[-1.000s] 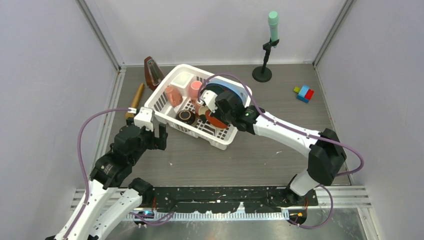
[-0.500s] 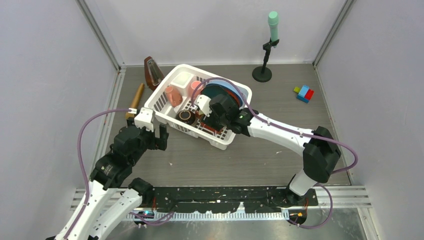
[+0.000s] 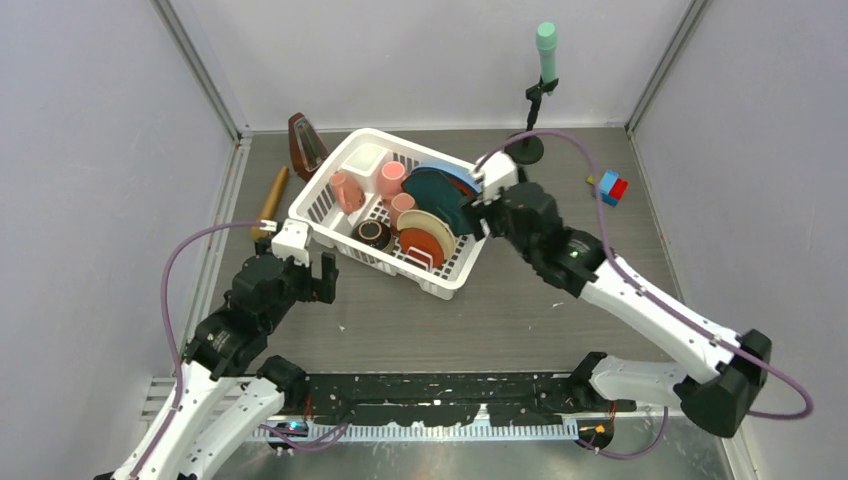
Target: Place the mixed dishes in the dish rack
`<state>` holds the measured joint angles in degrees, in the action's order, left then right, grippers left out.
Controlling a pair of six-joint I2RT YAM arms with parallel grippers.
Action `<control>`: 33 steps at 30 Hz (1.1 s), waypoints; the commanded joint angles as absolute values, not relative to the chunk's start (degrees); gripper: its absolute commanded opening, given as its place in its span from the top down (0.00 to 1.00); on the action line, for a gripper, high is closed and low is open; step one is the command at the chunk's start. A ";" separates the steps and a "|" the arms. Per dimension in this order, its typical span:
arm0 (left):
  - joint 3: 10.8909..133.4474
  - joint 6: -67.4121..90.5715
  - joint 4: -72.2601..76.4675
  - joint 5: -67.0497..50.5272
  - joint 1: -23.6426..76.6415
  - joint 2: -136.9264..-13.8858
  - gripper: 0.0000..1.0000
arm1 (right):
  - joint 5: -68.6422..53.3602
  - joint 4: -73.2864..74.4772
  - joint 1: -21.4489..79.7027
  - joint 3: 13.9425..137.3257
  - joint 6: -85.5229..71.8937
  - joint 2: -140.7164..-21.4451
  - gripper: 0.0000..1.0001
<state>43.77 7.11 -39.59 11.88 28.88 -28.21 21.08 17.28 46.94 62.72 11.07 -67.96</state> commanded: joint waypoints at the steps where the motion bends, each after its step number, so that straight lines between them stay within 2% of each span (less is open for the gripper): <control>1: 45.70 11.41 -39.86 20.80 28.92 -32.61 0.03 | 25.37 16.52 36.78 59.08 0.12 -61.99 0.18; 4: 47.91 14.56 -42.27 22.67 28.63 -36.66 0.00 | 21.45 15.22 26.33 53.90 -6.83 -56.12 0.18; 8: 46.98 17.78 -39.20 20.23 27.56 -38.35 0.00 | 22.66 12.47 21.24 47.12 -10.31 -51.62 0.15; 11: 45.83 20.45 -35.32 20.26 26.50 -39.01 0.00 | 23.62 10.36 20.86 44.60 -12.86 -51.81 0.15; 15: 45.57 27.26 -35.68 26.54 24.19 -45.05 0.00 | 29.11 3.86 20.66 38.89 -17.43 -52.82 0.13; 19: 43.95 33.27 -34.05 26.66 22.60 -50.43 0.00 | 34.86 -9.62 20.35 30.45 -17.13 -52.72 0.11; 22: 38.99 32.97 -25.67 27.59 22.59 -49.73 0.00 | 36.48 -21.82 20.04 24.29 -14.10 -54.29 0.11; 24: 36.13 29.79 -22.12 31.51 22.59 -49.29 0.00 | 37.41 -26.11 19.64 22.72 -13.02 -57.03 0.11; 28: 31.93 28.50 -17.33 43.80 22.59 -50.93 0.00 | 36.69 -25.75 17.81 24.40 -13.20 -62.83 0.09; 33: 29.32 21.87 -6.02 46.51 22.59 -56.36 0.00 | 31.24 -26.92 12.73 25.77 -14.03 -66.62 0.09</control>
<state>29.54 27.24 -19.29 38.85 22.74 -52.80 33.43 -20.18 16.21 23.03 -13.65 -65.36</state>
